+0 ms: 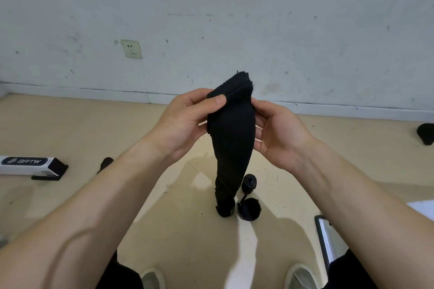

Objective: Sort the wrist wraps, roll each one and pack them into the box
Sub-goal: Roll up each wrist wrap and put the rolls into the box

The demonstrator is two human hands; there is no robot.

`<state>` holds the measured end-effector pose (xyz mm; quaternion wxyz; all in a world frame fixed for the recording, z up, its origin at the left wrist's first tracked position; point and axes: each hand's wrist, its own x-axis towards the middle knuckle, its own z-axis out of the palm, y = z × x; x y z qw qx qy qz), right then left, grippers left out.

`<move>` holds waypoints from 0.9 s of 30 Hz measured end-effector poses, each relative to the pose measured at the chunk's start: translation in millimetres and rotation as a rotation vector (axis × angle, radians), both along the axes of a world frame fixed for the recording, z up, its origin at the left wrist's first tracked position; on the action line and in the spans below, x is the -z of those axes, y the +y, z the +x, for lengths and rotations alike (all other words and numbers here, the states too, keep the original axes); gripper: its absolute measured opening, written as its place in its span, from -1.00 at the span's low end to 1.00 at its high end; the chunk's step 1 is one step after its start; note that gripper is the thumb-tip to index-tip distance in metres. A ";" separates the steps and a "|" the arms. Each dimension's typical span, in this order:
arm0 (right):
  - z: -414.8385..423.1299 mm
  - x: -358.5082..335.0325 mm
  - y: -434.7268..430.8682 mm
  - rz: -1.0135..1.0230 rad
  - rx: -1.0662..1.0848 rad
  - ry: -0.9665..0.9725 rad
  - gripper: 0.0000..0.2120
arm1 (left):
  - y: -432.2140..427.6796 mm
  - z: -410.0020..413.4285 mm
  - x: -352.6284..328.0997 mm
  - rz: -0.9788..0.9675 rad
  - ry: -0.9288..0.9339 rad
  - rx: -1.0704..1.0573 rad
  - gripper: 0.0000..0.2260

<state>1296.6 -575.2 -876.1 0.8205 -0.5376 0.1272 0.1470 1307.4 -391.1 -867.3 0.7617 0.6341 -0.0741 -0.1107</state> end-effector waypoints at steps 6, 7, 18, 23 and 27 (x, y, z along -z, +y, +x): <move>-10.3 -2.3 7.9 -0.036 -0.007 -0.079 -0.80 | -12.2 -5.7 9.0 0.098 -0.065 -0.386 -0.90; -12.0 -3.8 8.8 -0.047 -0.011 -0.112 -0.77 | -13.7 -7.7 7.9 0.101 -0.075 -0.409 -0.87; -16.7 -2.7 -2.1 -0.246 -0.020 -0.304 -0.85 | -9.0 -14.4 4.6 -0.100 0.123 -0.246 -0.63; -18.3 -5.6 1.7 -0.311 -0.062 -0.336 -0.87 | -8.8 -20.2 0.9 0.072 0.030 -0.337 -0.54; -17.2 -7.7 0.5 -0.255 -0.080 -0.355 -0.77 | -9.9 -22.3 -0.8 0.025 0.017 -0.282 -0.58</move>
